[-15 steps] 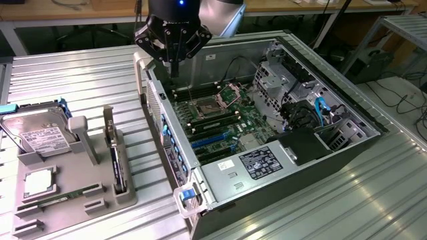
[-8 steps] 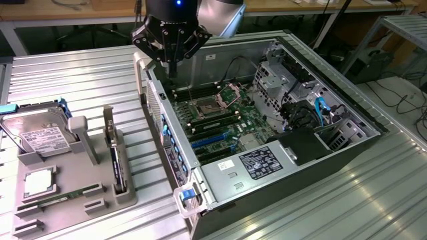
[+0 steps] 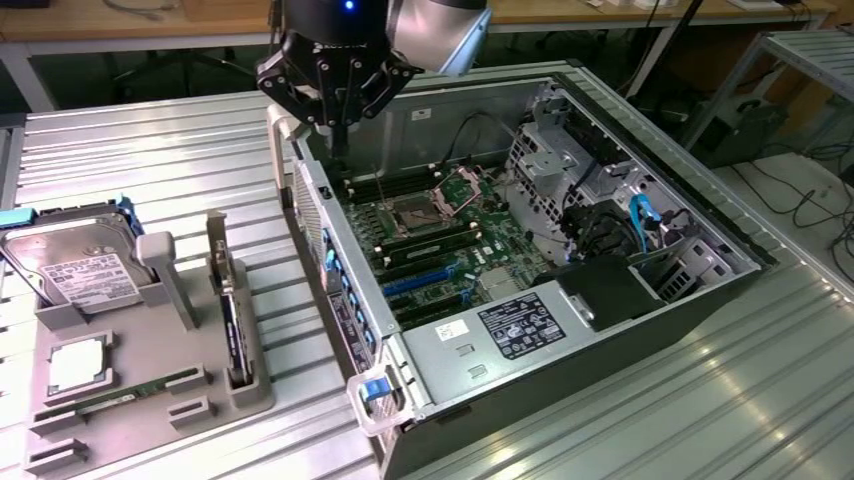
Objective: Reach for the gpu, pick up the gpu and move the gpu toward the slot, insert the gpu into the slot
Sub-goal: 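Reach for the gpu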
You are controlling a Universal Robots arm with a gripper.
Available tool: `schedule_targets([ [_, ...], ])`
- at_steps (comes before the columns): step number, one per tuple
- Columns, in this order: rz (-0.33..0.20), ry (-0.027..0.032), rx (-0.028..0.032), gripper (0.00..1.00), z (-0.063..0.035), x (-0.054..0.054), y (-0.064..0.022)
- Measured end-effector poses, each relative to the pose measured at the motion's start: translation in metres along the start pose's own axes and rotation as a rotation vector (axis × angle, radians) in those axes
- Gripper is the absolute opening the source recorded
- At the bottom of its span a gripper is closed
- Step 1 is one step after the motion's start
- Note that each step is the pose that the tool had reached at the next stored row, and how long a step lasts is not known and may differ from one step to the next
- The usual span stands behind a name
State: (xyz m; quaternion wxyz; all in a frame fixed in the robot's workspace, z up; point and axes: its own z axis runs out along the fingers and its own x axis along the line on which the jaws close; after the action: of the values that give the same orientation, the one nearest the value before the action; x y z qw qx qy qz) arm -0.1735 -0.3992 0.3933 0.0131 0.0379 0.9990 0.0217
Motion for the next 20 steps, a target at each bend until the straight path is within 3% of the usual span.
schedule_targets([
  [20, 0.000, 0.0000, 0.0000, 0.11, -0.0004, 0.014, -0.0012],
])
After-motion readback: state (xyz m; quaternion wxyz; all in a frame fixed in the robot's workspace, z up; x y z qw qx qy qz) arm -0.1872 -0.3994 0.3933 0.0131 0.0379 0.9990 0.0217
